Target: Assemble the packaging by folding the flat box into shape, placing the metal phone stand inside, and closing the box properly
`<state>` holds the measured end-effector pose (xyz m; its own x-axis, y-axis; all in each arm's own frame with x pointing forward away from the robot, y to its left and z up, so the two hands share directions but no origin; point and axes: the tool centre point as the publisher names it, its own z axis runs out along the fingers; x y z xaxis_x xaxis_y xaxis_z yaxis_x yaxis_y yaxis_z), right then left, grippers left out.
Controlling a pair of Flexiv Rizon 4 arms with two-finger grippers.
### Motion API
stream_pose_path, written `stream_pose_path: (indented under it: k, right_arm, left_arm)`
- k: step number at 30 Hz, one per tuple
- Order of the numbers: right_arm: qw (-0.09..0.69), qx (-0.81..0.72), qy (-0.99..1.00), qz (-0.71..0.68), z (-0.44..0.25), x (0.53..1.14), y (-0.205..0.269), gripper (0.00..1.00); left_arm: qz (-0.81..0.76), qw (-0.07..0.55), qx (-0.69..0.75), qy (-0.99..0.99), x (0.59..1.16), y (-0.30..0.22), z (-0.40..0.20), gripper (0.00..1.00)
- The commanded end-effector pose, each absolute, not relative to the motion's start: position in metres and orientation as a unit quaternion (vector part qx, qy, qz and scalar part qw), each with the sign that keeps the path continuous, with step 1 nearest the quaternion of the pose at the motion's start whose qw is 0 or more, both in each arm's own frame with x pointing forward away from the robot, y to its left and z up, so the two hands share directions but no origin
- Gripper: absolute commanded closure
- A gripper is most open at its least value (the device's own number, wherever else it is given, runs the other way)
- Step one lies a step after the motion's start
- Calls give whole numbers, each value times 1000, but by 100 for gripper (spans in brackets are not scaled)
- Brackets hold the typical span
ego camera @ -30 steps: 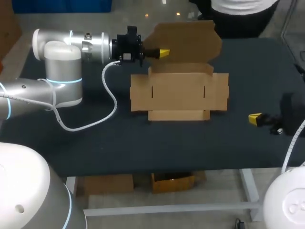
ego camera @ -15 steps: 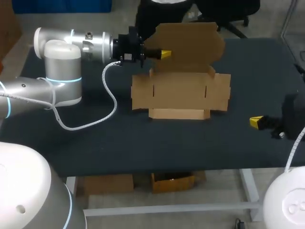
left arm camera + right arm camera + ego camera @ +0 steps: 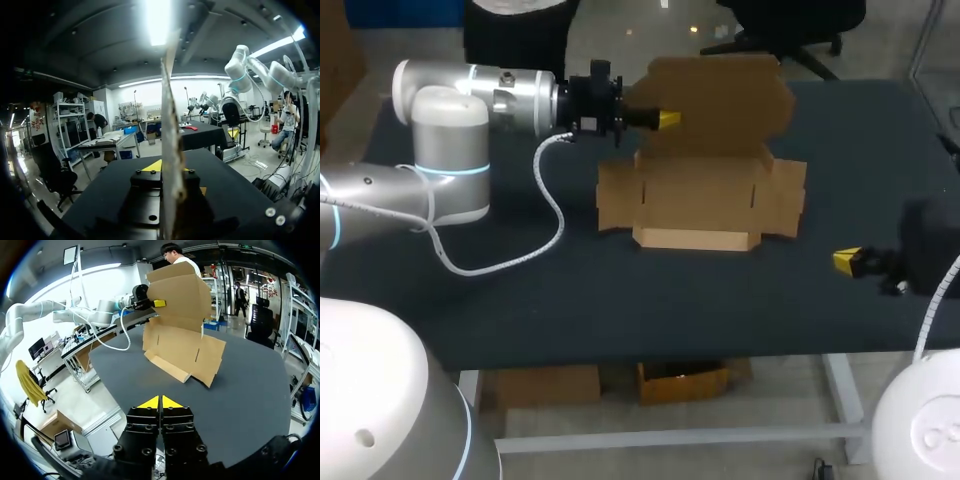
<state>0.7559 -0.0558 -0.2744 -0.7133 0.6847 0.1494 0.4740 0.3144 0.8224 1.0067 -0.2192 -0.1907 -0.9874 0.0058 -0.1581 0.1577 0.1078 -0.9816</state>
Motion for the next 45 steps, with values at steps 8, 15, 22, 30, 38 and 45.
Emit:
stream_pose_path:
  k: [8, 15, 22, 30, 38, 45]
  right_arm:
    - [120, 350, 808, 458, -280, 784, -22, 100]
    - [132, 345, 804, 466, -278, 794, -5, 100]
    - [127, 338, 807, 466, -285, 803, 14, 100]
    - [101, 336, 806, 477, -289, 805, 18, 100]
    - [101, 336, 806, 477, -289, 805, 18, 100]
    - [105, 340, 800, 483, -296, 810, 25, 100]
  left_arm:
    - [-669, 67, 45, 739, 1000, -215, -193, 100]
    - [-670, 67, 43, 738, 1000, -216, -194, 100]
    - [-671, 66, 42, 737, 1001, -216, -194, 100]
    - [-671, 66, 42, 737, 1001, -216, -194, 100]
    - [-671, 66, 42, 737, 1001, -216, -194, 100]
    - [-671, 66, 42, 737, 1001, -216, -194, 100]
